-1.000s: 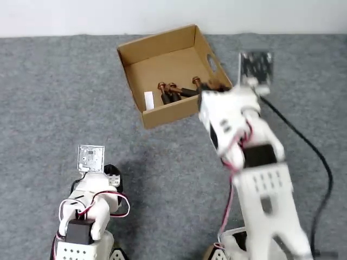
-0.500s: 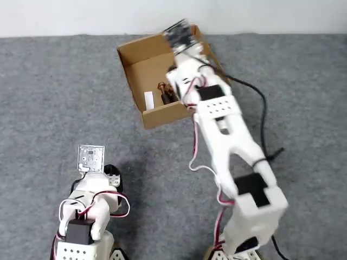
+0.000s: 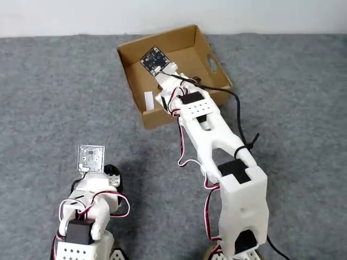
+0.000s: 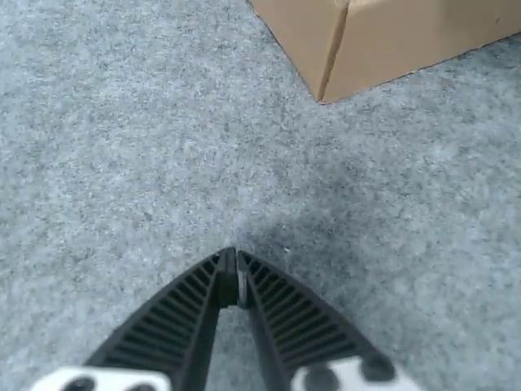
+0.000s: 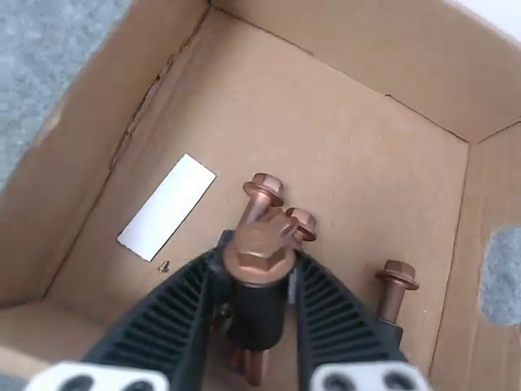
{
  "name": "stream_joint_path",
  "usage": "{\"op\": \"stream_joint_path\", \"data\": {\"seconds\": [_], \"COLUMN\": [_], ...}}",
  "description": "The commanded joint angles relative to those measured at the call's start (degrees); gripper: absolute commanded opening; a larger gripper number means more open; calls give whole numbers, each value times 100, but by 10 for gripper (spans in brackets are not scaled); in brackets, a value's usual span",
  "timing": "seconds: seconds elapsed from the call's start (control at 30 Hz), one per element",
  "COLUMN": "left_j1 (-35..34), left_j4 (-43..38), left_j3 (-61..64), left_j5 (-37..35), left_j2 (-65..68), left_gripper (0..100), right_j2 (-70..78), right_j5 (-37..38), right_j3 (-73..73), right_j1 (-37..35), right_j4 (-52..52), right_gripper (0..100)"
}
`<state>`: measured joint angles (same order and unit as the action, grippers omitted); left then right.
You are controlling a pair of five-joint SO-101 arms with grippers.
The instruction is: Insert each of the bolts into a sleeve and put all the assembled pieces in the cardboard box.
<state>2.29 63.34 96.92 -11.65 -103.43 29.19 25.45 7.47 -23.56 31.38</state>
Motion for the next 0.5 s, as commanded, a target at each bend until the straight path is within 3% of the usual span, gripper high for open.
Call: {"op": "stream_joint_path", "data": {"seconds": [0.0, 0.17, 0.37, 0.47], "left_j1": [-44, -44, -35, -44], "left_j4": [-149, -70, 44, 44], "left_j3": [-48, -48, -48, -48], "left_j5": [35, 44, 18, 18], "left_j2": [-26, -26, -53, -53], "left_gripper": [5, 6, 6, 6], "right_j2": [-119, -330, -752, -1156], "right_j5": [105, 97, 53, -325], "right_j3": [185, 176, 176, 176], "right_j1": [-40, -40, -31, -4], "right_j4": [154, 154, 593, 831], "right_gripper": [110, 2, 8, 8]}}
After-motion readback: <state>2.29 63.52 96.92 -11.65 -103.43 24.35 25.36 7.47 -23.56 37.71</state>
